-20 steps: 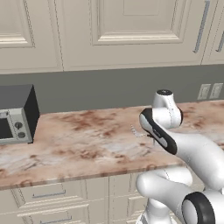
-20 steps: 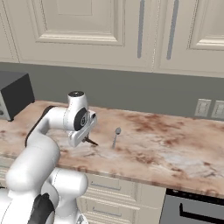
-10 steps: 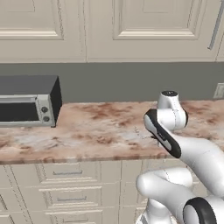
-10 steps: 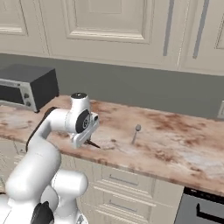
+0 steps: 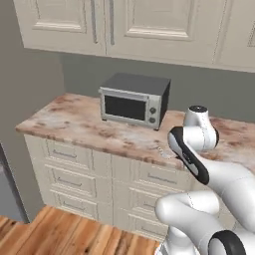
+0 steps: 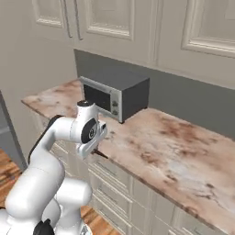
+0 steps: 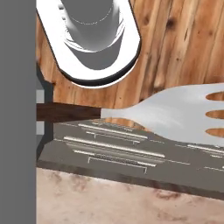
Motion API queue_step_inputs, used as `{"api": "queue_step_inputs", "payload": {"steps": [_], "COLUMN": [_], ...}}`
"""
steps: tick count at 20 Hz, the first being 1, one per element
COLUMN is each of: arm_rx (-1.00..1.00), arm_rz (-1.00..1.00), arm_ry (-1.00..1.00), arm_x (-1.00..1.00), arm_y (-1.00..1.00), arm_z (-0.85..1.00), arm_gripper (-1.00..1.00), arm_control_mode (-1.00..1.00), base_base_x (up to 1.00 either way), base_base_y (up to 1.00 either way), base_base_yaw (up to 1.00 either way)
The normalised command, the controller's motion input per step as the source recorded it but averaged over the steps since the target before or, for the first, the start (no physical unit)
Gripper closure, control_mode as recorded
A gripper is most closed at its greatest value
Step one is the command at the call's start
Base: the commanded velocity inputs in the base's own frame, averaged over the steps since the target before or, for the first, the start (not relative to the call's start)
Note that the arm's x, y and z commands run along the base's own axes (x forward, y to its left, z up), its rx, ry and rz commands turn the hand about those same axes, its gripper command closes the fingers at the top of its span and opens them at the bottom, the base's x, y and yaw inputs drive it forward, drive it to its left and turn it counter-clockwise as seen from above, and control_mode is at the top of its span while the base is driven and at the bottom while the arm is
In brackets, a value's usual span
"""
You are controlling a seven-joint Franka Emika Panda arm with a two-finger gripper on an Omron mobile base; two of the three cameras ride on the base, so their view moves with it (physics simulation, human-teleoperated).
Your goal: Organize the utensils by type. Pick up the wooden spoons from the counter and place them in the open cabinet. Then pick up the metallic utensils from the counter and place them in the open drawer.
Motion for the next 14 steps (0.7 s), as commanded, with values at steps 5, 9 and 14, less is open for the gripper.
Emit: {"api": "queue_step_inputs", "payload": {"steps": [5,9,14], "arm_rx": [0.0,0.0,0.0], "arm_rz": [0.0,0.0,0.0], "arm_ry": [0.0,0.0,0.0], "arm_x": [0.0,0.0,0.0], "arm_y": [0.0,0.0,0.0], "arm_z": [0.0,0.0,0.0], "arm_gripper": [1.0,1.0,1.0], "arm_control_mode": [1.0,1.0,1.0], "base_base_x": [-0.14,-0.08,-0.03], "base_base_y": [0.69,0.64,0.7], "base_base_yaw": [0.82,0.85,0.8]}}
